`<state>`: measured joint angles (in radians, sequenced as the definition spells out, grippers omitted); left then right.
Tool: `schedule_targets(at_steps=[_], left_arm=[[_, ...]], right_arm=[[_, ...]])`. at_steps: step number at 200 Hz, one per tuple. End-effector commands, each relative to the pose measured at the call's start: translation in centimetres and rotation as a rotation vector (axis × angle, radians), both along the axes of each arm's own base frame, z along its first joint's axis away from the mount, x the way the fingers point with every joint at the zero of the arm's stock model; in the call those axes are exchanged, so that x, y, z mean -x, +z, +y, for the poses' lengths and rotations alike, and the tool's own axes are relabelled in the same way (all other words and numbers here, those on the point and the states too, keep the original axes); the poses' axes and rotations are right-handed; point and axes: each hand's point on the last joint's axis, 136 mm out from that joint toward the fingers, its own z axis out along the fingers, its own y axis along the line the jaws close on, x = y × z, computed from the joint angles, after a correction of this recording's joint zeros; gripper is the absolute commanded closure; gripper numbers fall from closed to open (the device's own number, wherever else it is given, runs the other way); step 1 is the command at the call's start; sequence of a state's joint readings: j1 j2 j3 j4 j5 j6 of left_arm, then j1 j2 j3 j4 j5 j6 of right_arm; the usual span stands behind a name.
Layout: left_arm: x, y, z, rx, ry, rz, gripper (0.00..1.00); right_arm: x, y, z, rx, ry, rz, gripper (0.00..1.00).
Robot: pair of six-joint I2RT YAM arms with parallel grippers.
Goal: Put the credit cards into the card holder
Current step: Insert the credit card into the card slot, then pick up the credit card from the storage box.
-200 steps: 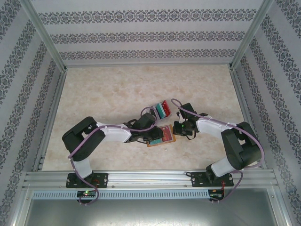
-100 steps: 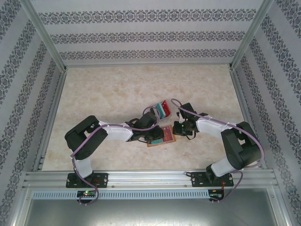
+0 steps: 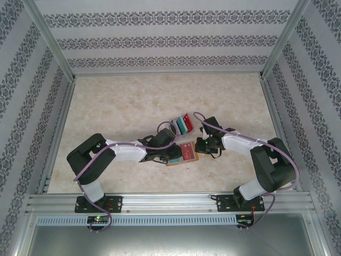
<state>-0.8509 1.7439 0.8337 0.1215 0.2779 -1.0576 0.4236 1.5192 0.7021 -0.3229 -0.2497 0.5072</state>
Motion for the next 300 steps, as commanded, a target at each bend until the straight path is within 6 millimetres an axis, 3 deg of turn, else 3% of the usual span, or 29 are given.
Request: schedule_targets(at_steps=[1,31,69,109,136,150,196,234,300], left_arm=[[1.2,-0.8,1.5,-0.064,-0.006,0.011,0.75],[0.2,1.9,0.4,-0.019,-0.022,-0.045,0.72],[-1.2,5.0,1.2,-0.019,0.005,-0.123,0.68],[-3.1,6.4,4.9,-0.015,0.124,-0.147,0.65],[-4.5,7.2,8.0,-0.015,0.22,-0.157,0.58],[-5.1,7.2,9.3,-0.017,0.258,-0.158,0.54],[-6.3,7.7,12.1,-0.051,0.341,-0.171,0.31],[-6.3,7.9,12.9,-0.055,0.367,-0.181,0.21],[-6.2,8.0,13.2,-0.055,0.372,-0.192,0.0]], right_arm=[[1.1,-0.5,0.0,0.02,0.006,0.042,0.81],[0.2,1.3,0.5,-0.012,-0.001,-0.004,0.64],[-1.5,4.3,0.3,-0.012,-0.019,-0.083,0.59],[-3.5,8.7,-0.3,0.017,-0.043,-0.211,0.57],[-4.9,12.1,1.7,-0.025,0.034,-0.301,0.58],[-5.2,12.8,3.0,-0.01,0.093,-0.315,0.56],[-6.7,12.2,7.2,0.108,0.239,-0.312,0.56],[-8.2,10.1,7.5,0.315,0.268,-0.282,0.58],[-9.0,7.3,10.0,0.313,0.309,-0.212,0.59]])
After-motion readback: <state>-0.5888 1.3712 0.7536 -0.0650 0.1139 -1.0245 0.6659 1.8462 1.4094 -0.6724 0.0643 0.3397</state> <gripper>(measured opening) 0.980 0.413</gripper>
